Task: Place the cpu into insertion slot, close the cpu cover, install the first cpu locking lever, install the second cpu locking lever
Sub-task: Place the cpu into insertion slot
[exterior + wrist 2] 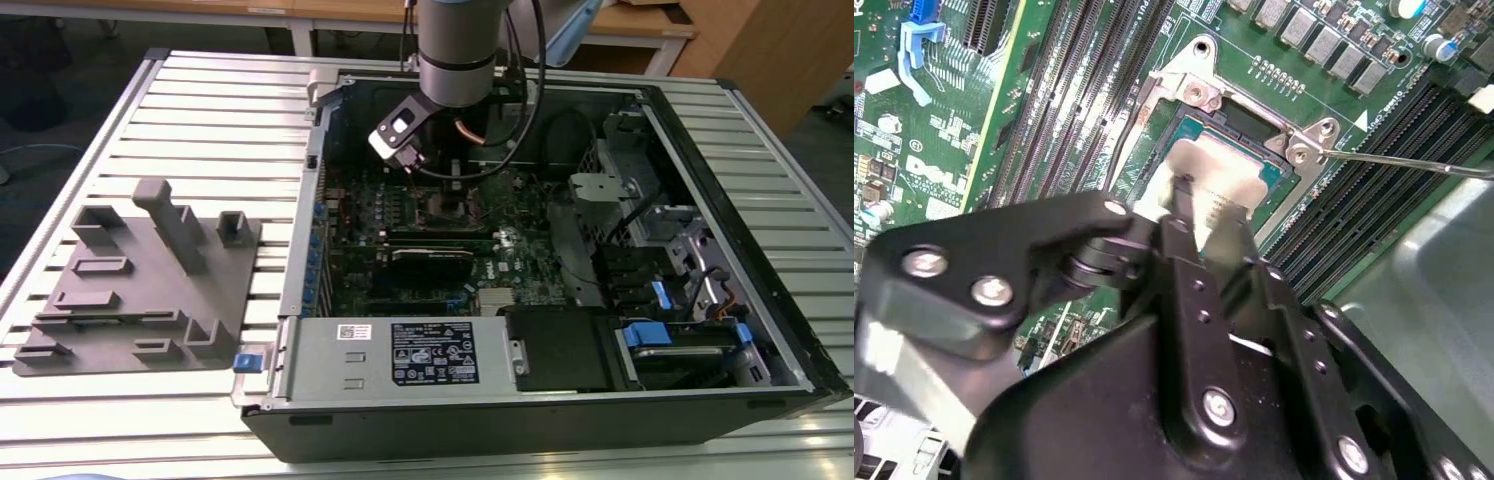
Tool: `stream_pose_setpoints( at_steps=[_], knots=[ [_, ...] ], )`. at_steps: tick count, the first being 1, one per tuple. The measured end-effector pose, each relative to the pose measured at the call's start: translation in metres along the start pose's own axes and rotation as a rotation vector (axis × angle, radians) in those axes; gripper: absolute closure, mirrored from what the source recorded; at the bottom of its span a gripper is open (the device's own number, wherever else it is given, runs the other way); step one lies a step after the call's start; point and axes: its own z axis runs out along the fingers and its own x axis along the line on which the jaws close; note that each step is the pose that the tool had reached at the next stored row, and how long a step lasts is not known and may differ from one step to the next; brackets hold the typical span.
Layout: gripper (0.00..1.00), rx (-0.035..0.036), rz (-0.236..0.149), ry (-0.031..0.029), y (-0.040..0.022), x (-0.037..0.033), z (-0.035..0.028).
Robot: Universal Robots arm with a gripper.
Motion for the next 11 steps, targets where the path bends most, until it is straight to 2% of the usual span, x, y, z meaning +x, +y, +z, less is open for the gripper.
stream_pose_setpoints(
  at_steps=[2, 5, 11],
  knots=[
    [0.71, 0.0, 0.0, 0.0, 0.0, 0.0, -0.0001],
    [0.88, 0.0, 0.0, 0.0, 0.0, 0.0, -0.0003],
    [0.89, 0.0, 0.0, 0.0, 0.0001, 0.0, -0.0006]
  ],
)
